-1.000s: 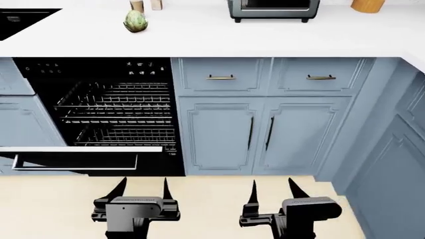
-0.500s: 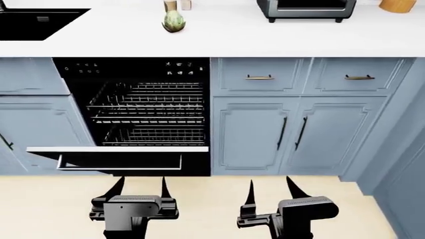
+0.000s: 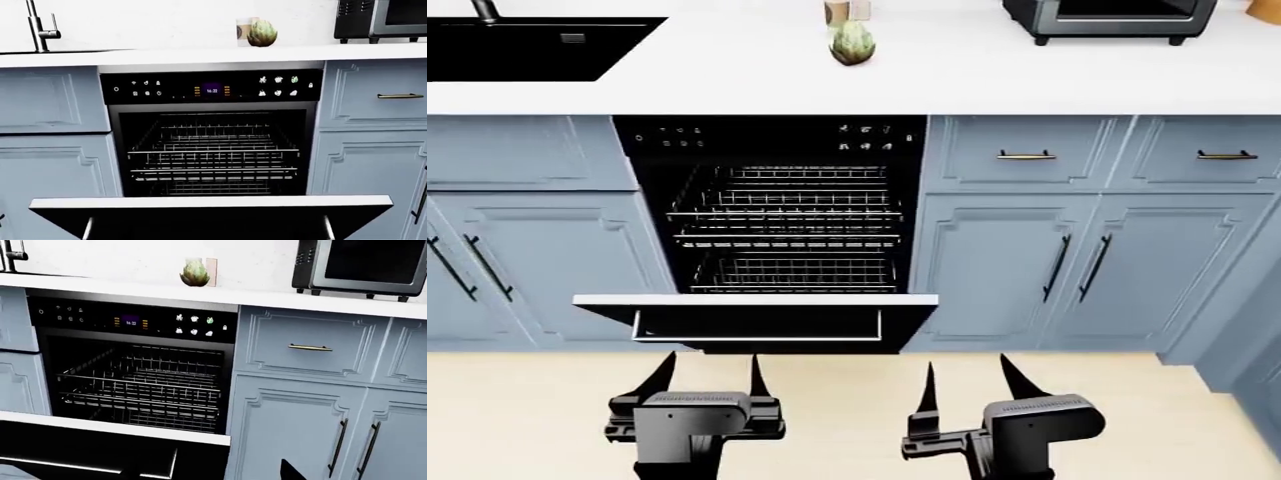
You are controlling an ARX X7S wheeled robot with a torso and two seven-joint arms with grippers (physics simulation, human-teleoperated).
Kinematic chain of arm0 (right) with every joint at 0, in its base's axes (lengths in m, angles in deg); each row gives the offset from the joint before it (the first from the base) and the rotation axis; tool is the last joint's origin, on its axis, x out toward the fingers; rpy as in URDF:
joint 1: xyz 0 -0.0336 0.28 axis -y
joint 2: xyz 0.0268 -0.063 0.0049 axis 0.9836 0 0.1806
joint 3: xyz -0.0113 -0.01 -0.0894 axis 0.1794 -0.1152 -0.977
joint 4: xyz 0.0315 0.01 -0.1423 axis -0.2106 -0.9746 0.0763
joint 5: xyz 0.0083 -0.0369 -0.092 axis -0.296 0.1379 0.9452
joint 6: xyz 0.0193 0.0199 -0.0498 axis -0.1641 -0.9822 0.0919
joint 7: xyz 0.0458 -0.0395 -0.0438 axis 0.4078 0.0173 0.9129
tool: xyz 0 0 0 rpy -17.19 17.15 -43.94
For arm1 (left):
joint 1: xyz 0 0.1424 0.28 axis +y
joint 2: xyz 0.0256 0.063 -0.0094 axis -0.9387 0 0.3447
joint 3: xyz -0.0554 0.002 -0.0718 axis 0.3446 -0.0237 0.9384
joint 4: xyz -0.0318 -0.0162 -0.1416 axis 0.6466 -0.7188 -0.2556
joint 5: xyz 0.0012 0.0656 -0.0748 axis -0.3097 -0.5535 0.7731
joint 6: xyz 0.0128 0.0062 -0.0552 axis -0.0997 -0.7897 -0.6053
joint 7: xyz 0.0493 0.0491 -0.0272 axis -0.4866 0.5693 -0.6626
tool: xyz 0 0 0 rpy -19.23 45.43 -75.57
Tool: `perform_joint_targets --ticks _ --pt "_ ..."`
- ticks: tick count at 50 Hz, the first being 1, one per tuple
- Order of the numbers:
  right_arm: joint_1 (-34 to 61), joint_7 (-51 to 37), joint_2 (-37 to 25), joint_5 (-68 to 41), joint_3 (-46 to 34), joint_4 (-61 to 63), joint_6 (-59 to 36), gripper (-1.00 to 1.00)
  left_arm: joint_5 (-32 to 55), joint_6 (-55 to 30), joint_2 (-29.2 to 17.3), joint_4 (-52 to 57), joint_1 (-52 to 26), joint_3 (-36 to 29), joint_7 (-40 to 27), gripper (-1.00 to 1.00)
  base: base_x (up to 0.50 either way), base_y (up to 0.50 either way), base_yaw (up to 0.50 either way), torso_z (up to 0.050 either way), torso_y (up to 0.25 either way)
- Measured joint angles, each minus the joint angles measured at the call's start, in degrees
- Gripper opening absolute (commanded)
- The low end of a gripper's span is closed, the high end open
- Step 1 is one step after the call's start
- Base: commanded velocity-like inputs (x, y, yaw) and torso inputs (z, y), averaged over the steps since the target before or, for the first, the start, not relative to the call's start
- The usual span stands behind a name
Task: Close the dishwasher door
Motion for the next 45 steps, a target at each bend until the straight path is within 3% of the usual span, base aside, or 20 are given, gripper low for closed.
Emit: perform_joint_targets --ticks 30,45 --pt "0.17 -1.05 -1.09 -0.69 -1.57 0.00 0.04 1.00 1.04 0.38 -1.01 0.14 -0.14 -1.05 -1.50 1.00 0.00 0.50 0.00 0.000 0.000" --pt "0.04 -2.25 -1.29 -1.02 -1.72 0.30 0.18 1.00 2.19 -0.31 -1.36 0.28 -0.38 -1.17 -2.12 1.00 0.00 0.00 0.00 -0.045 0.012"
